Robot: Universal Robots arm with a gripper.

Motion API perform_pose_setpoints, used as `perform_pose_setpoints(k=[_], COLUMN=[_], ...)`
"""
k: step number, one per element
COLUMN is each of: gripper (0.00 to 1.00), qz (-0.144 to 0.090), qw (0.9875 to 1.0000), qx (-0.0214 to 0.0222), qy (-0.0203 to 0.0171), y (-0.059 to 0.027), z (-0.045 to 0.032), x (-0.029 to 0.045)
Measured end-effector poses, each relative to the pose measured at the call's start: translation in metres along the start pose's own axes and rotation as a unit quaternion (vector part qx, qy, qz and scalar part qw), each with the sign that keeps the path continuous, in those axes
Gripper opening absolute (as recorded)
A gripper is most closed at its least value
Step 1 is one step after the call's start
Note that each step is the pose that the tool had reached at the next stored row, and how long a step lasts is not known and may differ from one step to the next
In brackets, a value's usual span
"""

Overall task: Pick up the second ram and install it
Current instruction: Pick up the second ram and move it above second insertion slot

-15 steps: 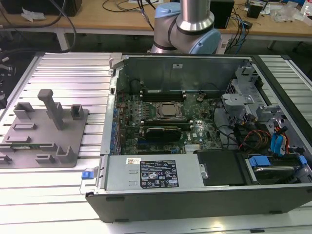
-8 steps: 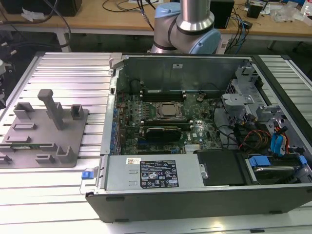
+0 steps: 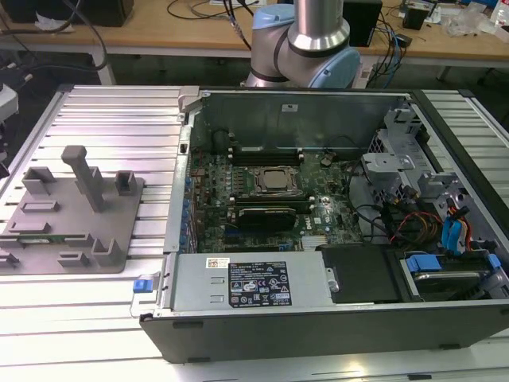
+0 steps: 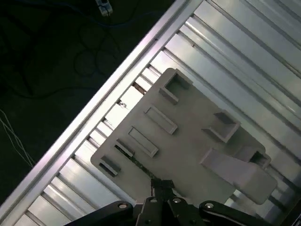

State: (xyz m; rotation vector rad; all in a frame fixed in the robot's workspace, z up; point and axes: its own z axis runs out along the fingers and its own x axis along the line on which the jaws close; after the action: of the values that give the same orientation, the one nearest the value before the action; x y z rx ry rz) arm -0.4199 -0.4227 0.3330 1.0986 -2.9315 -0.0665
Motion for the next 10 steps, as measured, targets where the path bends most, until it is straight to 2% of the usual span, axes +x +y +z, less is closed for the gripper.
perform_pose_setpoints(k=[2, 3, 5, 9, 10], gripper=[0.08, 0.08, 0.08, 0.08, 0.08], qz=[-0.038, -0.06, -0.08, -0.133, -0.145], qw=[0.9993, 0.9982, 0.9968, 0.9911, 0.9893], qx=[-0.0002, -0.0003, -0.0004, -0.0007, -0.0007], qy=[0.0016, 0.0026, 0.0035, 0.0058, 0.0063], y=[0.0, -0.0001, -0.0001, 0.0, 0.0], z=[0.0001, 0.0002, 0.0002, 0.0004, 0.0004], x=[0.0, 0.0, 0.0, 0.0, 0.0])
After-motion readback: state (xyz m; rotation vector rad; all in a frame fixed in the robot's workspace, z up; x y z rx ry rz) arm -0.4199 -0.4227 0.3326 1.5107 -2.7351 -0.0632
